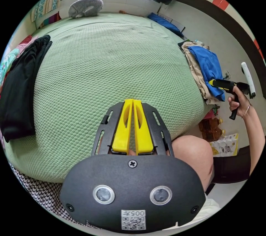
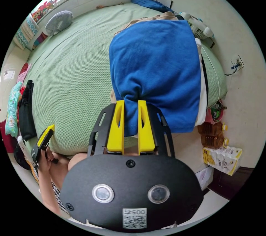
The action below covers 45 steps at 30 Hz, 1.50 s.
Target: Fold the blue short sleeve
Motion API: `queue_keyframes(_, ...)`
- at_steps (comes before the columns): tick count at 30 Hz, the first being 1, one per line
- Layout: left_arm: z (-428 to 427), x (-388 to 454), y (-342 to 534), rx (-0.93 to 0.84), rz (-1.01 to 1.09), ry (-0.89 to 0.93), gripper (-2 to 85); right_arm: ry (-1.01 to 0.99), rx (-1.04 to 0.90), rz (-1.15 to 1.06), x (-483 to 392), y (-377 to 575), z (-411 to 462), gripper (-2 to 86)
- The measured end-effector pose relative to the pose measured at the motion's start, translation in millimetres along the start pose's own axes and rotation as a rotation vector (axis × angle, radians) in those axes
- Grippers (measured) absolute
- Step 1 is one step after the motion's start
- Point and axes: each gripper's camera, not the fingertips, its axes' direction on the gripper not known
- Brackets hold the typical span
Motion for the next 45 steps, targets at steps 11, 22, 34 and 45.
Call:
queue_keyframes(11,-9,-7,1,0.004,0.004,0.011,-0.6,-0.06,0.174,0.224,24,25,-12,2.8)
queue_keyframes(22,-28,-18,0,0.003,-0.006,0.045,-0.6,0.097,0.369,0.043,-116,65,-24,-1.1)
queue_keyframes(34,-58,-35,0,0.025,-0.029,0.089,-0.6,-0.582,0.213,-0.426,-170,109,-39,3.5)
queue_keyframes(45,-100,-34,3,0.076,0.019,0.053,-0.6,-0.385,0.166,-0.289,-38,139,-2,7.2)
